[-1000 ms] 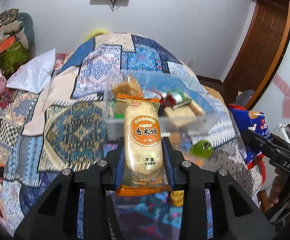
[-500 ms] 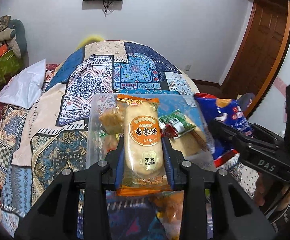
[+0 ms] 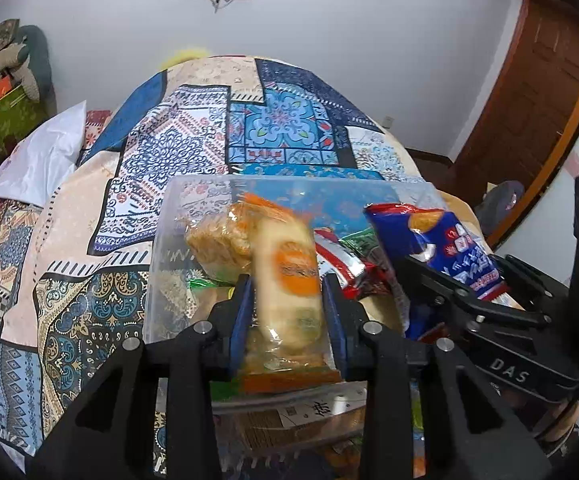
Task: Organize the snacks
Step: 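Carry the bread and blue bag into the clear box and open both tools, then grasp the orange puffed snack bag with the left tool while the right tool grasps the green jelly cup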
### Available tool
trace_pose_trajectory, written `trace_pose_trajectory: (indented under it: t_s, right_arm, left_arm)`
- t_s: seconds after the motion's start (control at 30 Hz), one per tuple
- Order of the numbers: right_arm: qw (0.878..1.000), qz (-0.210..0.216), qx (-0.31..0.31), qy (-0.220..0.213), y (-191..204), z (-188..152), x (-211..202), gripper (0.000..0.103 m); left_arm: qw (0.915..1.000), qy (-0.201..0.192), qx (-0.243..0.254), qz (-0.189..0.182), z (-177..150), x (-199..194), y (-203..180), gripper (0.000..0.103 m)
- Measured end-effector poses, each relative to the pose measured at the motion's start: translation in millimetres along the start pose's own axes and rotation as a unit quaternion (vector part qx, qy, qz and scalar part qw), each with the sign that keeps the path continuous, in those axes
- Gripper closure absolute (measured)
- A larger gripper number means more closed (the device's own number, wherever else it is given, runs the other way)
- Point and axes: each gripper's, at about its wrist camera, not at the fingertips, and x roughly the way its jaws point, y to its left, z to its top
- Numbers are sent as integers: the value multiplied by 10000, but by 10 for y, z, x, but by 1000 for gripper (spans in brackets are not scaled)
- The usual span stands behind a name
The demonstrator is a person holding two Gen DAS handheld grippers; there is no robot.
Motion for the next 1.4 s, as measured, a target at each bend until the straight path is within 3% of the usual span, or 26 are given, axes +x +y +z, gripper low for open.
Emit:
trace_pose_trajectory:
  t_s: [0.1, 0.37, 0.67, 0.8, 0.97, 1.4]
  right_arm:
    - [9999, 49, 103, 70, -57, -16, -19, 36]
    - [9999, 38, 129, -27, -112, -31, -296, 31]
    - [10000, -52, 49, 12, -143, -373, -751, 28]
    - [9998, -59, 51, 174, -159, -572, -812, 28]
    - [9992, -49, 52, 387, -157, -805, -829, 28]
    - [9983, -22, 80, 569, -158, -979, -658, 28]
  left_arm:
    - [10000, 37, 5, 69, -13, 1, 2, 56]
    - [10000, -54, 16, 38, -95, -318, -34, 51]
    - [9999, 67, 130, -81, -469, -690, -218, 44]
    - [9994, 266, 184, -87, -609, -661, -379, 33]
    - [9984, 523, 195, -93, -691, -497, -604, 27]
    - [9934, 1090, 344, 35, -1053, -254, -501, 26]
